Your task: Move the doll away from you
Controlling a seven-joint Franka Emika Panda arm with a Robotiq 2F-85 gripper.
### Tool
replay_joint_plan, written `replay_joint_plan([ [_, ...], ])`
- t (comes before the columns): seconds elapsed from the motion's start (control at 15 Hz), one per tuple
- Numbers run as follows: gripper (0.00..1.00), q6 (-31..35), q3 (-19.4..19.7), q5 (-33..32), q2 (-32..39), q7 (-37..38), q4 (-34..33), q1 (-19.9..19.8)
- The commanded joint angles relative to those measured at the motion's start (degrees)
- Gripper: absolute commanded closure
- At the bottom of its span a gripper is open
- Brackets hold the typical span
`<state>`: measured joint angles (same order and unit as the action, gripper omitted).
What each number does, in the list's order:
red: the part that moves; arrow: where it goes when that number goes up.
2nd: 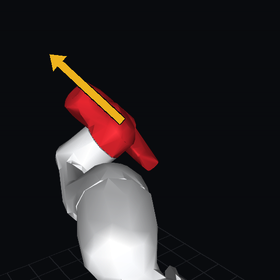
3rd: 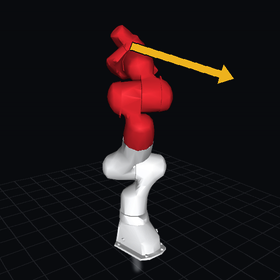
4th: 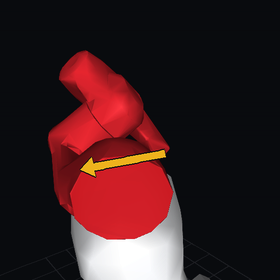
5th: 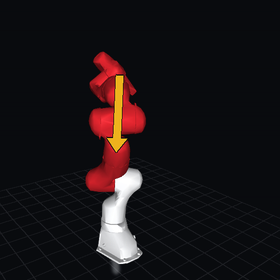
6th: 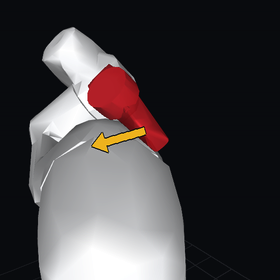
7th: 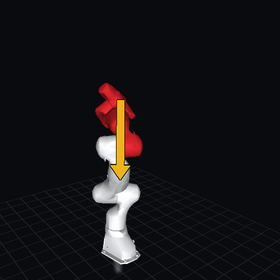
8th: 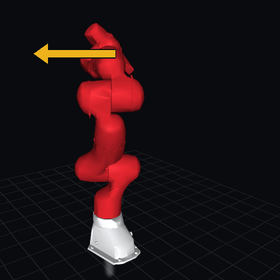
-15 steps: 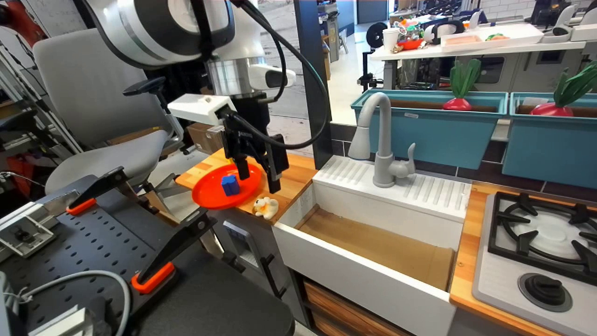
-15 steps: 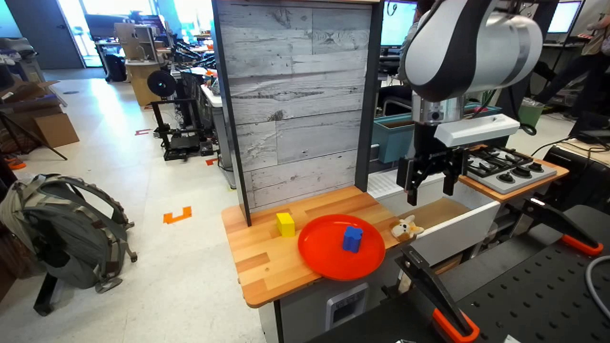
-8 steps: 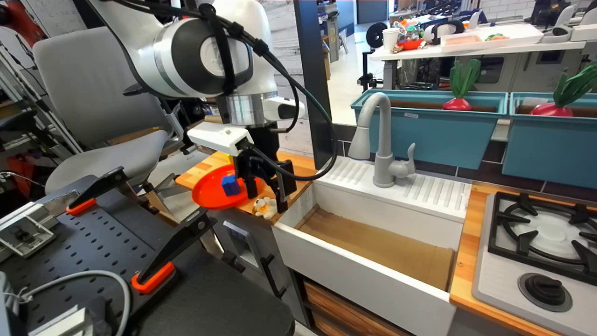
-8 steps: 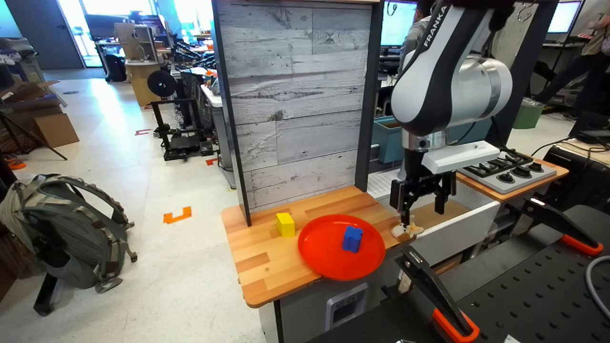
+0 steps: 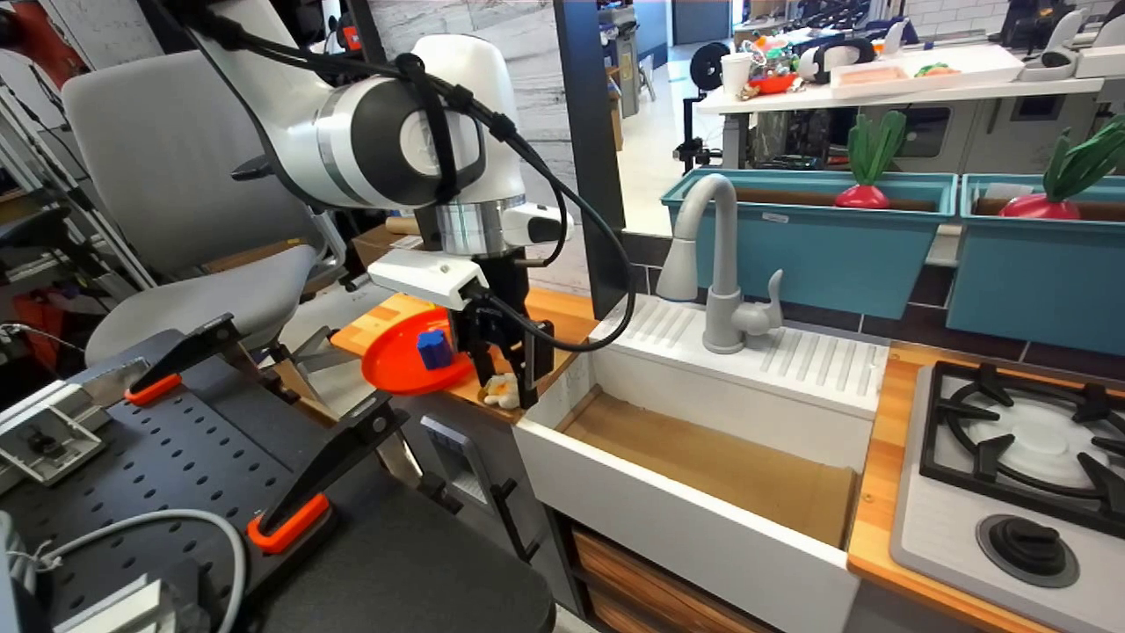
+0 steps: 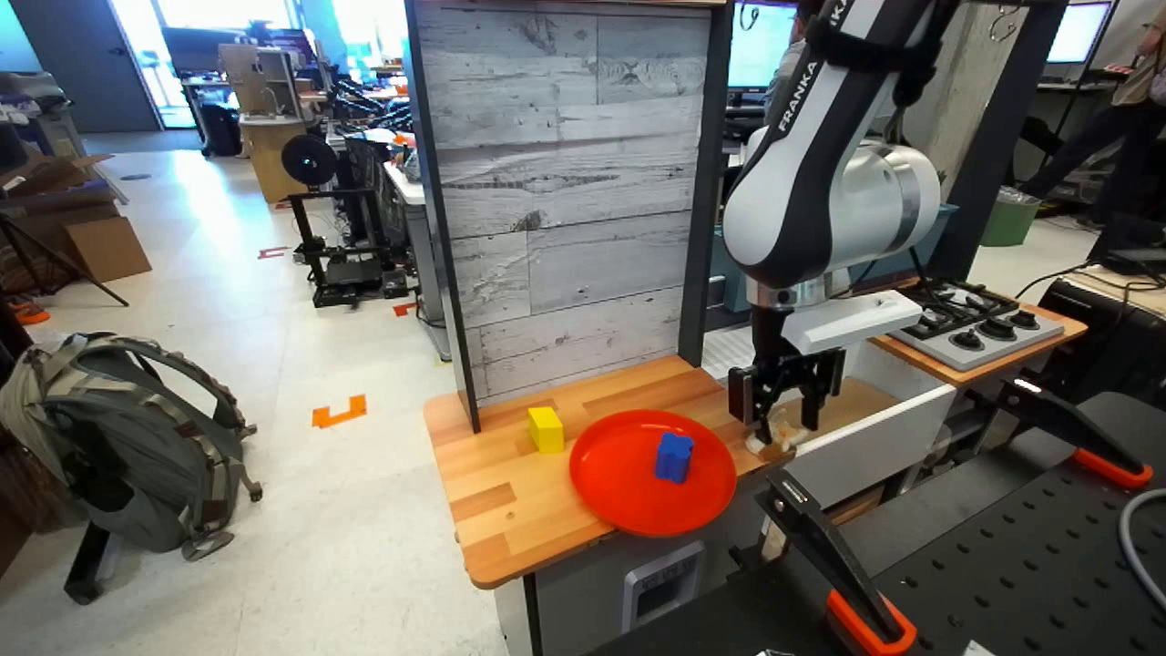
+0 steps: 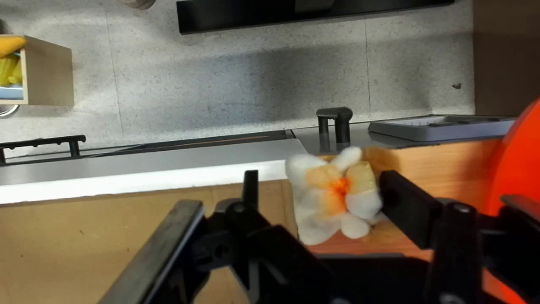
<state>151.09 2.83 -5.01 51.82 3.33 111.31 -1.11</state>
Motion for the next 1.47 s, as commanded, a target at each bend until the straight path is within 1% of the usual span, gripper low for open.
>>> replay_joint_plan([
  [0.0,0.58,0.92,0.33,0.52,2.18,-0.6,-2.8,0.6],
  [0.2,0.81,0.93,0.6,0.51,2.82,-0.48,-4.12,0.58],
  [0.33,0.95,0.83,0.68,0.65,2.88,-0.46,-4.71,0.36],
  [0.4,0.99,0.75,0.71,0.75,2.83,-0.46,-4.9,0.23],
  [0.47,1.0,0.7,0.69,0.85,2.8,-0.47,-5.12,0.08],
  [1.0,1.0,1.45,-0.2,1.11,1.36,-0.95,-5.0,-0.13],
  [1.4,1.0,6.24,-3.14,1.69,-2.56,-1.59,-2.92,0.13],
])
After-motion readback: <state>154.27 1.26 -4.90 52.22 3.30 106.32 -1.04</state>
